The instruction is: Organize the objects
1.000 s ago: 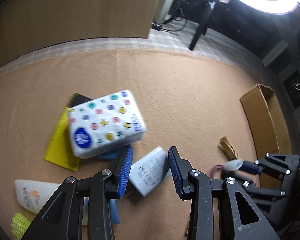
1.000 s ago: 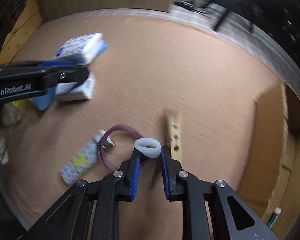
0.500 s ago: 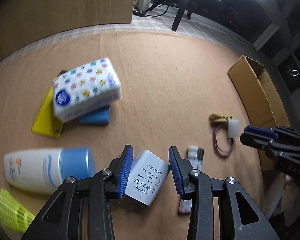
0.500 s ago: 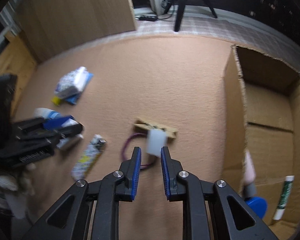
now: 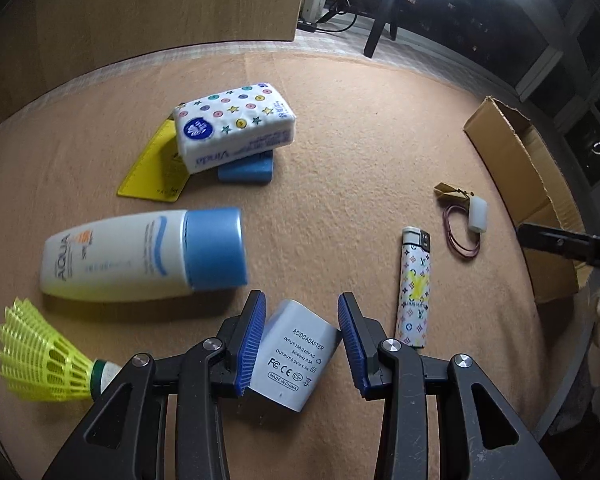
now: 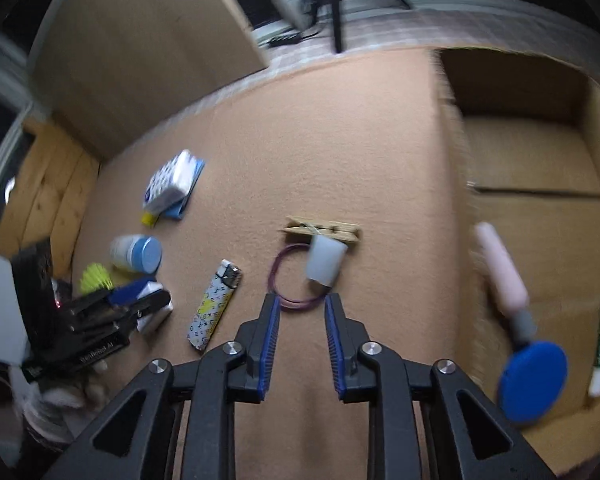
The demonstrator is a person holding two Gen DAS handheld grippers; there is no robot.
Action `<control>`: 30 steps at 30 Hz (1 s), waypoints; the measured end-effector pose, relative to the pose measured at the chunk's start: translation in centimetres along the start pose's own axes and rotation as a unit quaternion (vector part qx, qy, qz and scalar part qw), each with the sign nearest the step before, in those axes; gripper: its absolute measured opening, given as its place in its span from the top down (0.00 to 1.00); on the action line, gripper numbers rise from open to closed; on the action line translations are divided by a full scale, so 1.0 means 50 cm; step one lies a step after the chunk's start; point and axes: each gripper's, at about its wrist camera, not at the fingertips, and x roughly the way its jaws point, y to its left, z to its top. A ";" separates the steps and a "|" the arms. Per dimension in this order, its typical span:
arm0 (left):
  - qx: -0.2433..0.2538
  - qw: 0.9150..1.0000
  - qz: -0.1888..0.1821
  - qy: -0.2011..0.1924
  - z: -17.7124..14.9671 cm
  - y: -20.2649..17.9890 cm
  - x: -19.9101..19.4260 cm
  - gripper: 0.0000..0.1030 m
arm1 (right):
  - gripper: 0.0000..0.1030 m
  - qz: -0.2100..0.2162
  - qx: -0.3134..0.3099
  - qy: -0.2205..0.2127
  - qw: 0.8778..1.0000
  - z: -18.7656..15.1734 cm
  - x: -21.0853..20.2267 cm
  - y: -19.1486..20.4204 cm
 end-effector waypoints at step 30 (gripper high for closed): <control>-0.001 0.999 -0.031 0.013 -0.057 -0.016 -0.012 0.54 | 0.78 -0.016 -0.162 0.094 0.982 -0.095 0.092 0.098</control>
